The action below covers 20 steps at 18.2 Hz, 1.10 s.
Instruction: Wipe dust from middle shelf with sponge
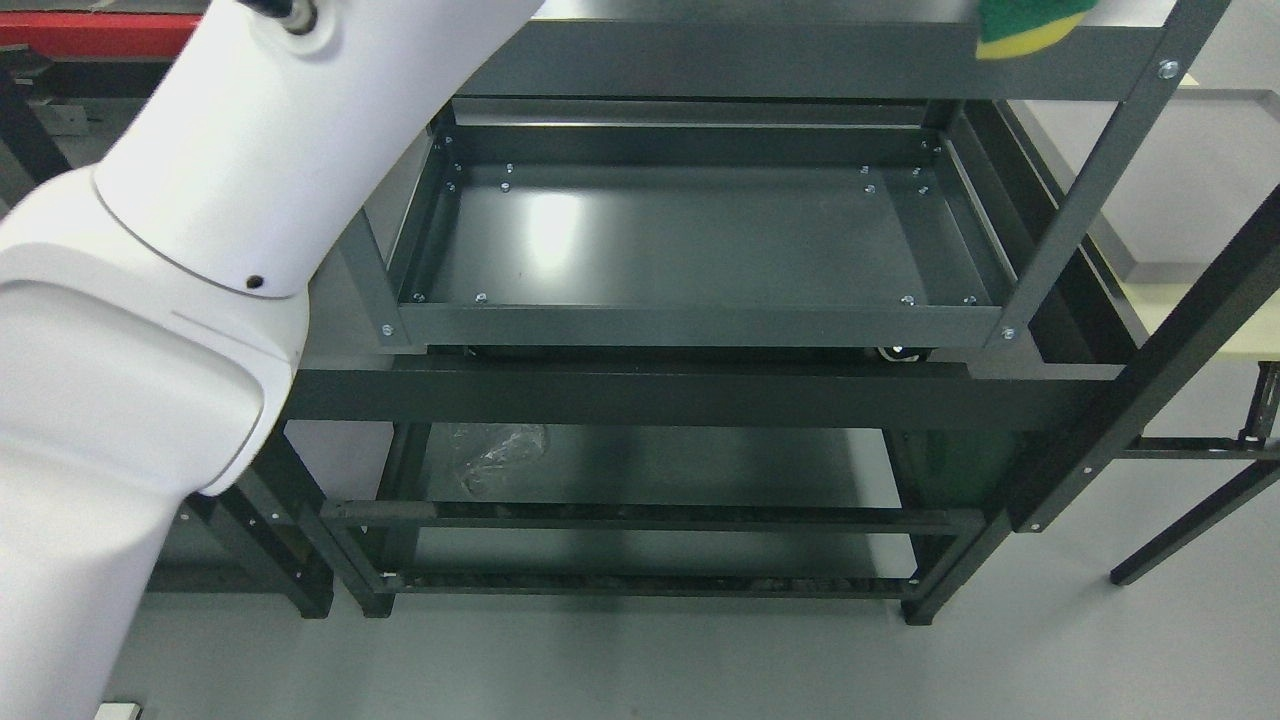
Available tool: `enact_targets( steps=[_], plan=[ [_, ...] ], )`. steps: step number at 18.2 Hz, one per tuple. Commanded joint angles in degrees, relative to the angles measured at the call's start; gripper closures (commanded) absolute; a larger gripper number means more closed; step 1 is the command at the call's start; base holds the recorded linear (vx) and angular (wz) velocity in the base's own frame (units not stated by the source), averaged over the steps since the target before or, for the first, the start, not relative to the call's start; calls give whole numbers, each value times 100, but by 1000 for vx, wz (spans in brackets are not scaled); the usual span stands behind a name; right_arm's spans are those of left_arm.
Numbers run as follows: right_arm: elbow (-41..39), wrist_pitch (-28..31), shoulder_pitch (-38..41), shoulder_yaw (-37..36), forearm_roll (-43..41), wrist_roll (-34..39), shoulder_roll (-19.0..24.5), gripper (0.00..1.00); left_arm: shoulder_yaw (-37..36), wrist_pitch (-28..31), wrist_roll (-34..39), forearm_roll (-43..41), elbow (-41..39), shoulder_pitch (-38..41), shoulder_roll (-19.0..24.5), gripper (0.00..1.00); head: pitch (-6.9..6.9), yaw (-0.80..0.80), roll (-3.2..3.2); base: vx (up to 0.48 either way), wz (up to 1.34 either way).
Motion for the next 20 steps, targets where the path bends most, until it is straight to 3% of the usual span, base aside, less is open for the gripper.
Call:
enact_targets(
  steps=[1,7,10,17,20],
  plan=[
    [-100,420,1,0,0,1,-100,0,-1027,4,67,-425,853,54,99,100,0,0,0,70,-123],
    [-100,420,1,0,0,1,-100,0,-887,4,76,-434,845,299,99,100,-1,0,0,51,-41],
    [-100,420,1,0,0,1,-100,0,-685,4,58,-426,433,352,190,100,-1,0,0,36,0],
    [-100,420,1,0,0,1,-100,0,-44,4,-134,-259,-832,800,1781,99,-1,0,0,10,-1],
    [-100,420,1,0,0,1,-100,0,150,4,-529,407,-1456,994,2414,99,-1,0,0,0,0]
  ],
)
